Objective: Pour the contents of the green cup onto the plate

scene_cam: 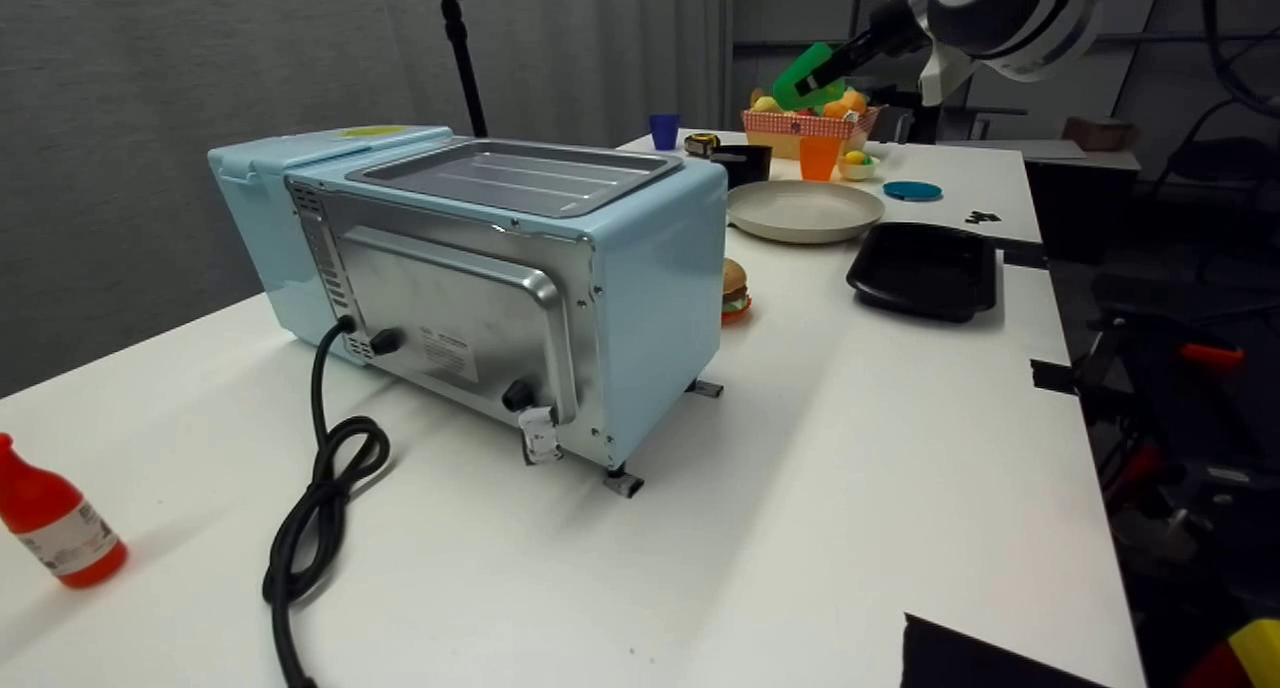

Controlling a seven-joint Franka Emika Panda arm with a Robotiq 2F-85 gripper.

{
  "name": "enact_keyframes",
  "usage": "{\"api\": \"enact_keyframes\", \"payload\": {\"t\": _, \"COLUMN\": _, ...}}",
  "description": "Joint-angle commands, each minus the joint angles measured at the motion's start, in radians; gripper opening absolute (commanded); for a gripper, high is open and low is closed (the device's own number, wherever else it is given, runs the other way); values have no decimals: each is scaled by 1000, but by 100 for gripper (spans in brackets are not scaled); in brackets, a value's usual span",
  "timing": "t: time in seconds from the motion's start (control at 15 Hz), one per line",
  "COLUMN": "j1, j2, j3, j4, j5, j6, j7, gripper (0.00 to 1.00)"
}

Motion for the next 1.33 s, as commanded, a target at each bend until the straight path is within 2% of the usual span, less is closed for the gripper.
{"api": "enact_keyframes", "payload": {"t": 0.0, "j1": 146, "j2": -12, "j3": -228, "j4": 8, "j5": -250, "j6": 134, "j7": 260, "gripper": 53}}
{"api": "enact_keyframes", "payload": {"t": 0.13, "j1": 258, "j2": -2, "j3": -374, "j4": 23, "j5": -331, "j6": 223, "j7": 345, "gripper": 53}}
{"api": "enact_keyframes", "payload": {"t": 0.33, "j1": 408, "j2": 27, "j3": -549, "j4": 42, "j5": -360, "j6": 327, "j7": 399, "gripper": 53}}
{"api": "enact_keyframes", "payload": {"t": 0.47, "j1": 496, "j2": 56, "j3": -637, "j4": 63, "j5": -347, "j6": 391, "j7": 421, "gripper": 53}}
{"api": "enact_keyframes", "payload": {"t": 0.67, "j1": 600, "j2": 106, "j3": -732, "j4": 107, "j5": -328, "j6": 497, "j7": 452, "gripper": 53}}
{"api": "enact_keyframes", "payload": {"t": 0.73, "j1": 448, "j2": 109, "j3": -559, "j4": 153, "j5": -324, "j6": 418, "j7": 367, "gripper": 53}}
{"api": "enact_keyframes", "payload": {"t": 0.87, "j1": 458, "j2": 147, "j3": -550, "j4": 194, "j5": -314, "j6": 434, "j7": 362, "gripper": 53}}
{"api": "enact_keyframes", "payload": {"t": 0.93, "j1": 479, "j2": 164, "j3": -569, "j4": 201, "j5": -311, "j6": 469, "j7": 366, "gripper": 53}}
{"api": "enact_keyframes", "payload": {"t": 1.0, "j1": 420, "j2": 174, "j3": -499, "j4": 241, "j5": -316, "j6": 428, "j7": 340, "gripper": 53}}
{"api": "enact_keyframes", "payload": {"t": 1.13, "j1": 417, "j2": 202, "j3": -488, "j4": 264, "j5": -316, "j6": 448, "j7": 334, "gripper": 53}}
{"api": "enact_keyframes", "payload": {"t": 1.27, "j1": 364, "j2": 227, "j3": -427, "j4": 297, "j5": -331, "j6": 439, "j7": 311, "gripper": 53}}
